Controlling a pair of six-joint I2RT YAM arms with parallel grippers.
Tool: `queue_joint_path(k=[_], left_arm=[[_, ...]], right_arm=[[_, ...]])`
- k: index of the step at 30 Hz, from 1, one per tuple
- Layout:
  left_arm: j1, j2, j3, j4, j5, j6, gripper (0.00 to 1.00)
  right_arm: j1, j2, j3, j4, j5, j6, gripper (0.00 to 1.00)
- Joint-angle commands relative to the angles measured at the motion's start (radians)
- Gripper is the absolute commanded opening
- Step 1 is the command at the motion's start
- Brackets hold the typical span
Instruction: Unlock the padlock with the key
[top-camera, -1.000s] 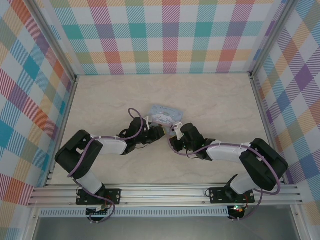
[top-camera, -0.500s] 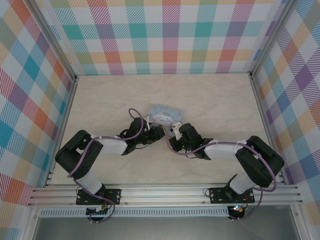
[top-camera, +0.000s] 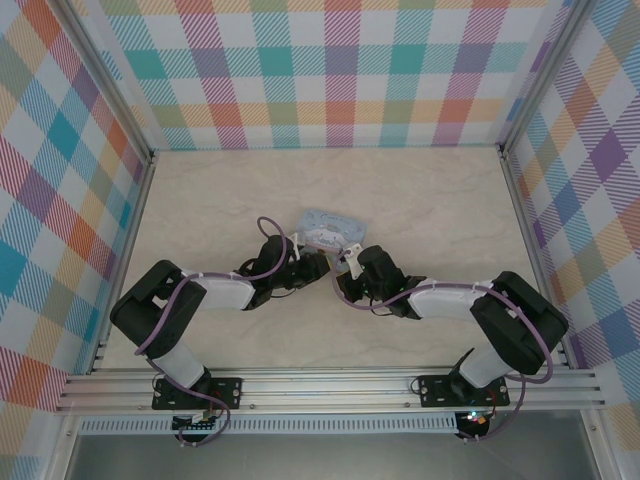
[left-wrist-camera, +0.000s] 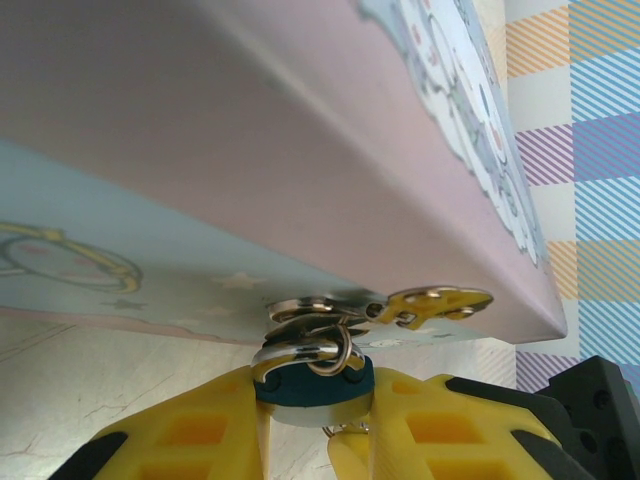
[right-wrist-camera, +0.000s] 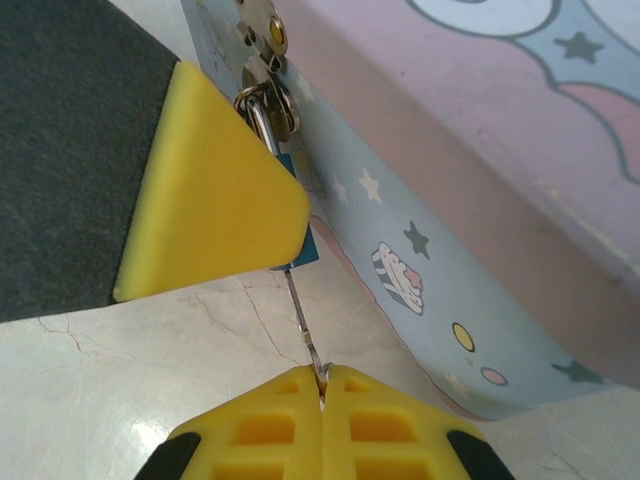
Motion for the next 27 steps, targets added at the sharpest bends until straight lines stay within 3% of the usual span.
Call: queue_joint_path(k=[1, 16, 27], left_arm=[[-0.016, -0.042, 0.033, 0.007, 0.005, -0.010, 0.27], [-0.019, -0.058, 0.030, 0.000, 0.000, -0.012, 0.27], [-0.022, -0.072, 0.032, -0.016, 0.001, -0.021, 0.27]], right_arm=[[0.006, 0.011, 0.036, 0.048, 0.008, -0.012, 0.00], [0.007, 0.024, 0.047, 0.066, 0.004, -0.008, 0.00], [0.007, -0.034, 0.001, 0.233, -0.026, 0.008, 0.00]])
